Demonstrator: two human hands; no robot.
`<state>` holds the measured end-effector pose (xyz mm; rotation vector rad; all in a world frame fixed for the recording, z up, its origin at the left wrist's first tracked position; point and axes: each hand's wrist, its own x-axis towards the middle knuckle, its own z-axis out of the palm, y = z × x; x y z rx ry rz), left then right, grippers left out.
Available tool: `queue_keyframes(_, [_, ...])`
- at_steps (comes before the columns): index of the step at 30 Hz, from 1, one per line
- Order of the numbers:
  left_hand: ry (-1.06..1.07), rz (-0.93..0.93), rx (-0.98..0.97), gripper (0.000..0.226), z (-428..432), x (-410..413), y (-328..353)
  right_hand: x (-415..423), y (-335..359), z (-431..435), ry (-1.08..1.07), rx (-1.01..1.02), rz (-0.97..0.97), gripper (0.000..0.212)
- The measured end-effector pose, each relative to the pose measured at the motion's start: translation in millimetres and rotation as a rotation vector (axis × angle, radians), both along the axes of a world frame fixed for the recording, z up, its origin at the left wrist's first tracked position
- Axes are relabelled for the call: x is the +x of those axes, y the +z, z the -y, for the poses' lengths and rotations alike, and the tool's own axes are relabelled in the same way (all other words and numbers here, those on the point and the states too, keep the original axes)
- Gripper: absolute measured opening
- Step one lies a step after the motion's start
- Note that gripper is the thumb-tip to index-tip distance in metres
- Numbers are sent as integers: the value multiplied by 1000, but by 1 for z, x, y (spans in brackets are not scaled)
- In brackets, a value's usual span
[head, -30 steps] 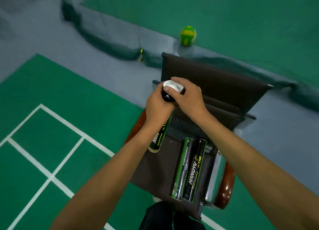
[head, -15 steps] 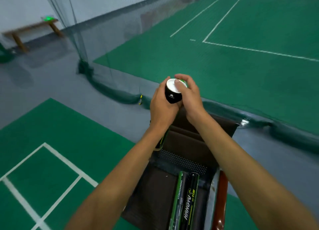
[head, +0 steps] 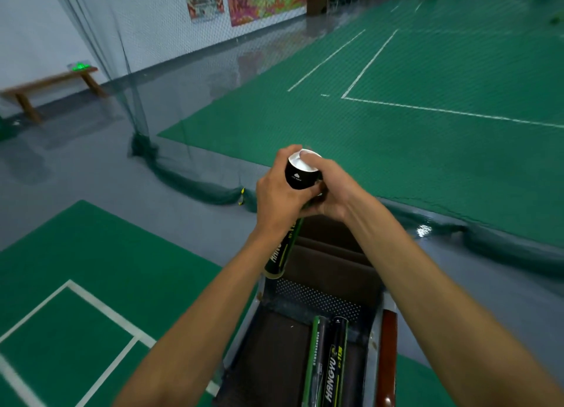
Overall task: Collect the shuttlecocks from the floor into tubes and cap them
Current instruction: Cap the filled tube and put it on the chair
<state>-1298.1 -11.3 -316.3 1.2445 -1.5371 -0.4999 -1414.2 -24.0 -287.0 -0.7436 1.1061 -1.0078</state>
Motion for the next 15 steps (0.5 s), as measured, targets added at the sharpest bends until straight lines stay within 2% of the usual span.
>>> queue_keyframes(8, [37,-69,23,66,-8,2,-5,15,5,-15,-101,-19,-48,35])
queue_keyframes(11, [27,-71,26,68,-8,2,-6,11,-2,-20,-24,-57,-34,46])
queue_keyframes(13, [52,-70,19,70,-8,4,-8,7,-15,-24,61,-82,45,57])
queue_keyframes(15, [89,-100,10,73,-2,10,-8,1,-37,-27,118,-107,113,57])
